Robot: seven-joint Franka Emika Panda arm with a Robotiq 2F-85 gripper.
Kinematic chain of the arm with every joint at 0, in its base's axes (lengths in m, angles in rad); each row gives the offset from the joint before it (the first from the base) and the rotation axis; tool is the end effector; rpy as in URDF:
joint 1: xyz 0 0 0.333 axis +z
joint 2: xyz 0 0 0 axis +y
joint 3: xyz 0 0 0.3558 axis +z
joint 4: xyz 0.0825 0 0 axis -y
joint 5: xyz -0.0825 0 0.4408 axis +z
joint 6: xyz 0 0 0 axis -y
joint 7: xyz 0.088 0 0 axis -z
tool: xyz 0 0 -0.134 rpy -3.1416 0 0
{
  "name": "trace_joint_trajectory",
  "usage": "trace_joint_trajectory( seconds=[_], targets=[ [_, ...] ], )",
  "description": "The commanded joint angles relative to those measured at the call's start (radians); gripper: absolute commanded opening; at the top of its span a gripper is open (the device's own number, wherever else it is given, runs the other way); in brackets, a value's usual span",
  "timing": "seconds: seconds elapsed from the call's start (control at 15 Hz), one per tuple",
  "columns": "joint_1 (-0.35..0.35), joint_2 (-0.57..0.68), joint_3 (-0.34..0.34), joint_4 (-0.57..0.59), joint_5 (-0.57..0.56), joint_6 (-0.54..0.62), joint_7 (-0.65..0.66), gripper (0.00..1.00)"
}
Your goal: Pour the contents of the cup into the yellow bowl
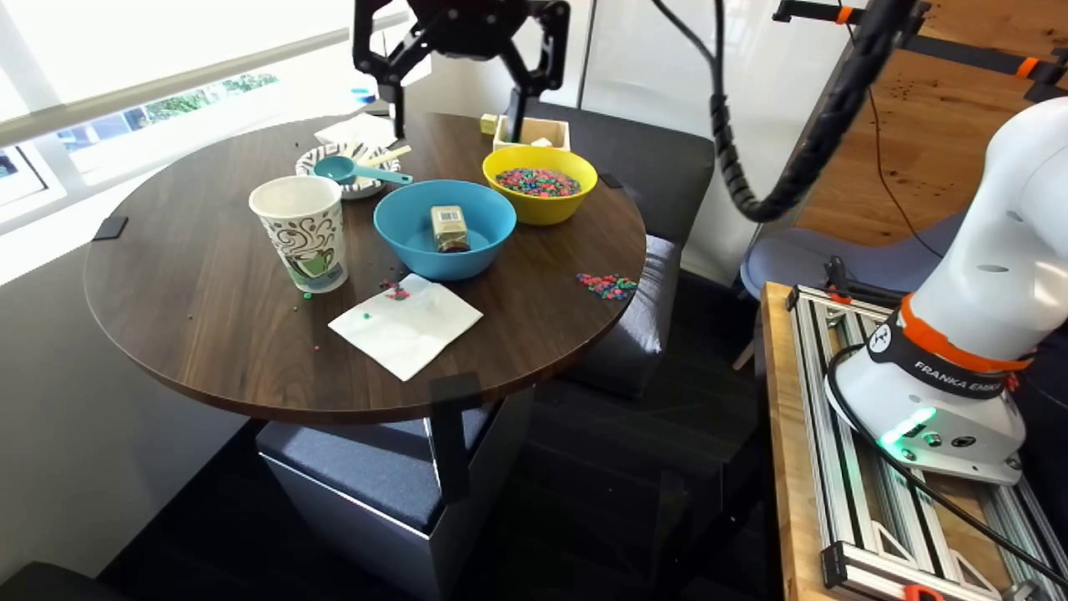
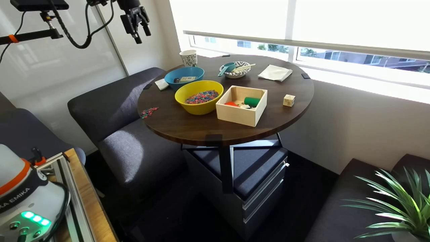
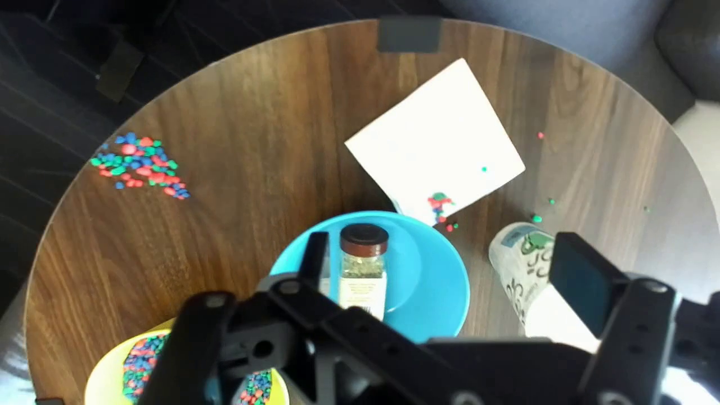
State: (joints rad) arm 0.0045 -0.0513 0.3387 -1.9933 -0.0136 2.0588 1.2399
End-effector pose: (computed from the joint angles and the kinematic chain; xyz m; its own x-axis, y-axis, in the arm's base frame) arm 0.5724 0.2059 0.4849 0.6253 -0.7777 0.0650 -0.7716 -0.6285 -0.0977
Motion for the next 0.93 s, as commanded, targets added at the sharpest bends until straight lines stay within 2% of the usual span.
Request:
trace_joint_trajectory(
  seconds=[0.0, 0.13, 0.47, 0.87],
  targets=[
    [0.067, 0.046, -0.065, 0.043, -0.033, 0.007, 0.066, 1.00],
    [0.089, 0.087, -0.089, 0.075, -0.041, 0.008, 0.075, 1.00],
    [0.101, 0.085, -0.101, 0.080, -0.057, 0.022, 0.067, 1.00],
    [0.120, 0.291, -0.175, 0.247, -0.127, 0.050, 0.074, 1.00]
  ],
)
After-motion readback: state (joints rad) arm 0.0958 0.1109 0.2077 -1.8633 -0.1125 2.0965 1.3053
